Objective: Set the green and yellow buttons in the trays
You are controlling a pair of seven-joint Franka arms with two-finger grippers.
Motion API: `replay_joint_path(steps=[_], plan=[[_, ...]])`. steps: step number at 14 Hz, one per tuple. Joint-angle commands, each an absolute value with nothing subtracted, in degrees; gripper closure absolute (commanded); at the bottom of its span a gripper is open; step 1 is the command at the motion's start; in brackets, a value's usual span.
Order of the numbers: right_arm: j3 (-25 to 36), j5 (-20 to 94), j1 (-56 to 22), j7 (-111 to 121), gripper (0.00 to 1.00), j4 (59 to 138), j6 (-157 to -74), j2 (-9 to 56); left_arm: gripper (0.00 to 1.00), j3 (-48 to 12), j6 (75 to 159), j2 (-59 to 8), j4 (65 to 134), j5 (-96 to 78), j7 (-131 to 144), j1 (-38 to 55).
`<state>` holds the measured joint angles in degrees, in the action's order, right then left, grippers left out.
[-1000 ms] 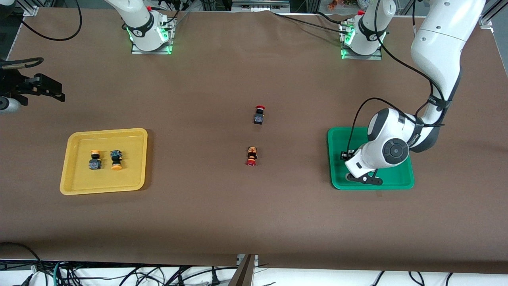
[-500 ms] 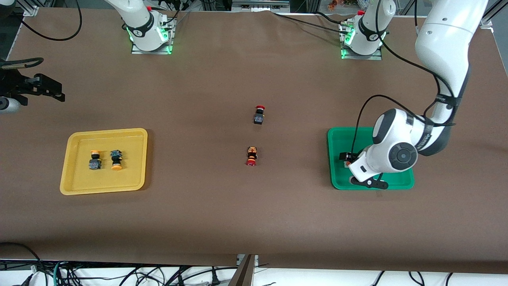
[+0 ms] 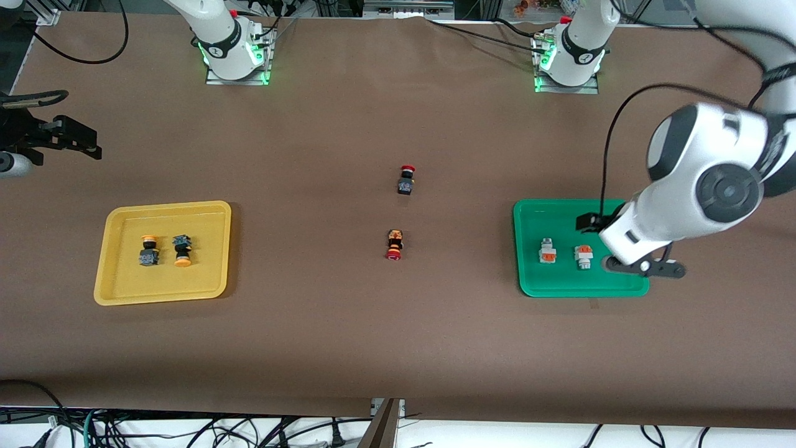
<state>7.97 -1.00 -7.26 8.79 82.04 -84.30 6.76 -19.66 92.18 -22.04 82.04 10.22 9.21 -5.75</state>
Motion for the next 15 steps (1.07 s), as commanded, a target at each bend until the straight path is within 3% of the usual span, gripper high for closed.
replay_joint_path(steps=[1, 11, 15], plan=[[7.1, -1.0, -6.7, 7.9, 0.00, 81.8, -84.1, 6.5, 0.00, -19.8, 89.7, -16.0, 83.7, 6.8, 7.4, -7.1], [7.2, -1.1, -6.4, 8.8, 0.00, 81.8, -84.2, 6.9, 0.00, -19.3, 85.7, -6.4, 86.2, 2.1, 6.5, -8.7], [7.2, -1.1, -6.2, 8.7, 0.00, 81.7, -84.2, 7.1, 0.00, -6.6, 86.3, -5.4, 89.0, 0.5, 3.3, -1.9]])
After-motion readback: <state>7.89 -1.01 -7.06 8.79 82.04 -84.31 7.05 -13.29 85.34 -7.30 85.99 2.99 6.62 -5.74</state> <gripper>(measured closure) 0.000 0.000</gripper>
